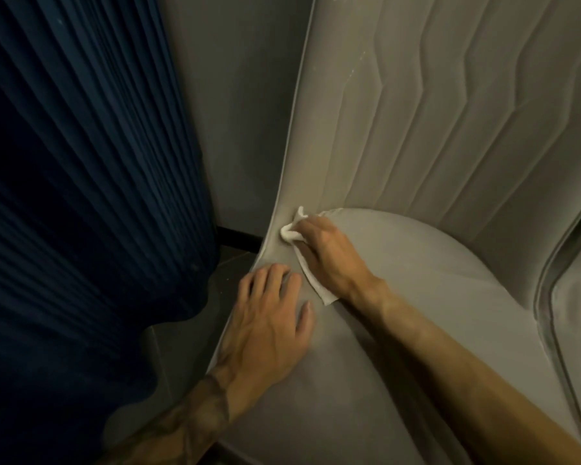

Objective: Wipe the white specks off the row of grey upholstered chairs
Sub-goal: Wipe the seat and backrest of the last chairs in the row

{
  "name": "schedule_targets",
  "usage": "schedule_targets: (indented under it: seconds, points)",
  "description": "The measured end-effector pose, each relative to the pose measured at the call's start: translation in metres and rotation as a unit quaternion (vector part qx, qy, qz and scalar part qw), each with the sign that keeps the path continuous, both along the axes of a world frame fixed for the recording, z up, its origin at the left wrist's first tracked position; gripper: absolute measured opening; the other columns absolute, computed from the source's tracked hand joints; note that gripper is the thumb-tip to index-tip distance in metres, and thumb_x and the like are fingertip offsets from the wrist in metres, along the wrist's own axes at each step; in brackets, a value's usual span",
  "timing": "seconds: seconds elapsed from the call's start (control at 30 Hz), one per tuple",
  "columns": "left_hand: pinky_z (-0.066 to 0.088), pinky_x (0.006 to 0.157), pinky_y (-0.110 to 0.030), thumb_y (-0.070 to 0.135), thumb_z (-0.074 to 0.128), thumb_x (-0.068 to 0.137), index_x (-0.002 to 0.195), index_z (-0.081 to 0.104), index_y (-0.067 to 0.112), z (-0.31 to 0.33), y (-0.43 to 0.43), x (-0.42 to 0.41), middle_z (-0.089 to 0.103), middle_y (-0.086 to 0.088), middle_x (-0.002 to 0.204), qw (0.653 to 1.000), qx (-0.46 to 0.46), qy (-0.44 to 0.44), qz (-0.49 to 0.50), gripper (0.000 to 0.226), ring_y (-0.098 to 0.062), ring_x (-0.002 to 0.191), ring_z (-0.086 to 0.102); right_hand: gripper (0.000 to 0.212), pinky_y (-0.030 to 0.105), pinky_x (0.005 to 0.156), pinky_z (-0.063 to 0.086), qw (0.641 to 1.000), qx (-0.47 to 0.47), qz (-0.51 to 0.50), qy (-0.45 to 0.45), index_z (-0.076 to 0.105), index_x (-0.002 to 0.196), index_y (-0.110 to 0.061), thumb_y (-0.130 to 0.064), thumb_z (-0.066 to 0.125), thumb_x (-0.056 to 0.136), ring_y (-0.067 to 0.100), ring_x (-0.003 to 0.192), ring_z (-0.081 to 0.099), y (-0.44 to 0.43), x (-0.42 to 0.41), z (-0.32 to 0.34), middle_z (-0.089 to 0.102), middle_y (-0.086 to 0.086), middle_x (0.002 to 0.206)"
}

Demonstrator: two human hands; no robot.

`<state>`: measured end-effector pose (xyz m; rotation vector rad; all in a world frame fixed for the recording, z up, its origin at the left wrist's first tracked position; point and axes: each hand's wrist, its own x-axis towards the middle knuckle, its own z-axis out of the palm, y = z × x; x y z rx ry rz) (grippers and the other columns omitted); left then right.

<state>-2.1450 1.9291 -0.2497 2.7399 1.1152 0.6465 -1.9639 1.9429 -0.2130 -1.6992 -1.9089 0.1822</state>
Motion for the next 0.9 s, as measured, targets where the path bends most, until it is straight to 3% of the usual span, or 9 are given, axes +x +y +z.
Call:
schedule_targets:
  seconds: [0.07, 0.2, 0.3, 0.4, 0.57, 0.63, 0.7, 0.8, 0.9]
  points:
    - [0.044, 0.1, -0.043, 0.04, 0.051, 0.096, 0.12, 0.063, 0.018, 0.0, 0.001, -0.001, 0.058, -0.006, 0.126, 1.0, 0.002, -0.009, -0.005, 0.035, -0.025, 0.117, 0.055, 0.019, 0.019, 0.097, 0.04, 0.999, -0.006, 0.024, -0.026, 0.069, 0.113, -0.008, -0.005, 0.06, 0.096, 0.02, 0.108, 0.057, -0.001, 0.017, 0.011, 0.066, 0.008, 0.115]
    - [0.043, 0.099, -0.043, 0.041, 0.049, 0.097, 0.119, 0.061, 0.019, 0.001, 0.0, -0.002, 0.057, -0.005, 0.126, 1.0, -0.005, -0.017, -0.006, 0.034, -0.025, 0.116, 0.054, 0.023, 0.037, 0.103, 0.043, 0.993, -0.008, -0.114, -0.025, 0.072, 0.117, -0.01, -0.011, 0.056, 0.1, 0.031, 0.114, 0.06, 0.009, 0.03, 0.013, 0.067, 0.012, 0.119]
    - [0.044, 0.099, -0.043, 0.04, 0.049, 0.096, 0.118, 0.062, 0.016, 0.002, 0.001, -0.001, 0.058, -0.007, 0.126, 1.0, -0.002, -0.019, -0.011, 0.035, -0.026, 0.116, 0.055, 0.016, 0.025, 0.098, 0.042, 1.0, 0.007, -0.027, 0.011, 0.072, 0.108, -0.008, -0.01, 0.059, 0.099, 0.023, 0.105, 0.06, -0.002, -0.012, 0.004, 0.069, 0.009, 0.109]
    - [0.046, 0.097, -0.043, 0.04, 0.05, 0.096, 0.117, 0.061, 0.015, 0.001, 0.001, -0.003, 0.058, -0.008, 0.125, 1.0, -0.002, -0.022, -0.015, 0.034, -0.027, 0.113, 0.056, 0.015, 0.034, 0.093, 0.045, 0.999, -0.029, 0.038, -0.023, 0.069, 0.109, -0.008, -0.014, 0.058, 0.1, 0.027, 0.101, 0.059, -0.013, -0.011, 0.01, 0.066, 0.011, 0.108]
    - [0.047, 0.09, -0.04, 0.039, 0.051, 0.095, 0.11, 0.053, 0.019, 0.003, 0.001, -0.003, 0.052, -0.004, 0.113, 0.999, -0.015, -0.036, -0.017, 0.025, -0.023, 0.103, 0.053, 0.023, 0.04, 0.104, 0.042, 0.992, -0.012, -0.122, 0.003, 0.071, 0.118, -0.006, -0.01, 0.056, 0.101, 0.031, 0.115, 0.06, 0.003, 0.017, 0.013, 0.067, 0.015, 0.121]
    - [0.046, 0.088, -0.039, 0.034, 0.053, 0.093, 0.107, 0.052, 0.018, 0.005, 0.001, -0.002, 0.051, -0.004, 0.108, 0.999, -0.017, -0.047, -0.012, 0.021, -0.022, 0.099, 0.052, 0.02, 0.037, 0.107, 0.042, 0.995, 0.02, -0.089, 0.042, 0.073, 0.113, -0.006, -0.007, 0.058, 0.1, 0.019, 0.112, 0.06, -0.001, -0.014, 0.005, 0.069, 0.011, 0.118]
    - [0.043, 0.084, -0.037, 0.025, 0.056, 0.09, 0.101, 0.051, 0.017, 0.008, 0.001, -0.004, 0.051, -0.006, 0.102, 0.997, -0.019, -0.073, -0.001, 0.015, -0.022, 0.093, 0.05, 0.016, 0.023, 0.097, 0.04, 0.998, 0.024, -0.029, 0.056, 0.073, 0.108, -0.009, -0.009, 0.06, 0.099, 0.009, 0.102, 0.057, -0.01, -0.036, 0.001, 0.069, 0.006, 0.11]
    - [0.04, 0.074, -0.039, 0.016, 0.052, 0.087, 0.089, 0.047, 0.017, 0.018, 0.0, -0.009, 0.048, -0.007, 0.092, 0.992, -0.04, -0.119, 0.003, 0.006, -0.024, 0.082, 0.049, 0.012, 0.024, 0.082, 0.037, 0.999, -0.02, 0.0, 0.025, 0.07, 0.103, -0.008, -0.01, 0.06, 0.098, 0.022, 0.092, 0.056, -0.016, -0.026, 0.009, 0.065, 0.009, 0.098]
    - [0.04, 0.073, -0.04, 0.016, 0.056, 0.088, 0.091, 0.048, 0.017, 0.028, 0.008, -0.026, 0.048, -0.007, 0.096, 0.992, -0.066, -0.097, 0.036, 0.009, -0.025, 0.084, 0.049, 0.019, 0.035, 0.092, 0.042, 0.992, -0.005, -0.12, 0.039, 0.07, 0.112, -0.003, -0.011, 0.059, 0.099, 0.032, 0.102, 0.057, -0.012, -0.021, 0.008, 0.065, 0.017, 0.106]
